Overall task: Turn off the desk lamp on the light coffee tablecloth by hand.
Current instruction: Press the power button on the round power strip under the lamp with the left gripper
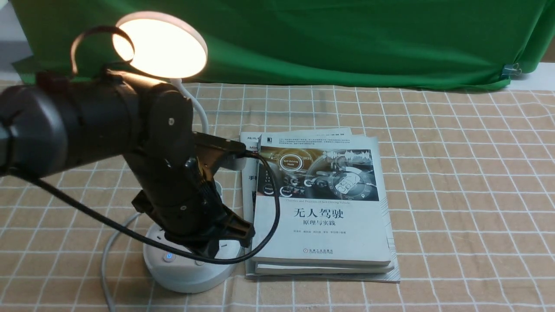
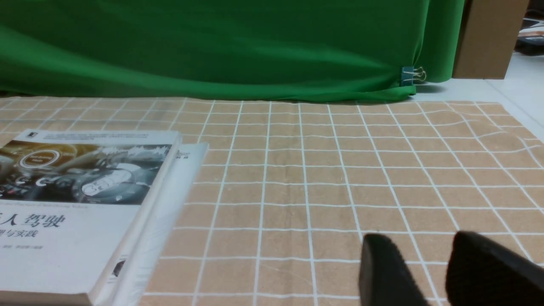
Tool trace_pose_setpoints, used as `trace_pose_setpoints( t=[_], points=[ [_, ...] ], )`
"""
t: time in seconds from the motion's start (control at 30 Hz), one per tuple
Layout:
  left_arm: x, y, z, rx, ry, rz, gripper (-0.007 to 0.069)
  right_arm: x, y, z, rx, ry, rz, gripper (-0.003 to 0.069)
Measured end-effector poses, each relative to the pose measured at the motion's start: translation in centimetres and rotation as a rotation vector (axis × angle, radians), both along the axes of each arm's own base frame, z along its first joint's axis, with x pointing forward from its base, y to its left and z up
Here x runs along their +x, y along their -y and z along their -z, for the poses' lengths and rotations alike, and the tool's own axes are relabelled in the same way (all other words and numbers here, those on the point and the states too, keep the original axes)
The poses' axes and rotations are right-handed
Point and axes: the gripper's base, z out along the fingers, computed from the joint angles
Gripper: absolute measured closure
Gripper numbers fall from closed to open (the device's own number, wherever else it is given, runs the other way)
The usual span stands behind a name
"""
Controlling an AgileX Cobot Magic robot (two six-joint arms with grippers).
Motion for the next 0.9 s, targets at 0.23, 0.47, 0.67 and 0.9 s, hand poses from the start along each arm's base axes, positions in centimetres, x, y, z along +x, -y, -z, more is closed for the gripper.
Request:
trace_pose_setpoints(
  t=[0.23,0.47,0.67,0.9],
  points=[
    [1.0,-1.5,0.4,0.008,-0.006,-0.031,0.0631,0.0,0.0,0.0,0.0,0.0,0.0,0.0417],
    [1.1,-1.5,0.5,-0.007,0.005,-0.031,0.0629,0.0,0.0,0.0,0.0,0.0,0.0,0.0417],
    [0.2,-1.9,2.1,0.01,-0.029,-0.035,0.0629,0.0,0.0,0.0,0.0,0.0,0.0,0.0417],
    [0.4,-1.9,2.2,-0.006,0.005,-0.043,0.0629,0.0,0.0,0.0,0.0,0.0,0.0,0.0417]
  ],
)
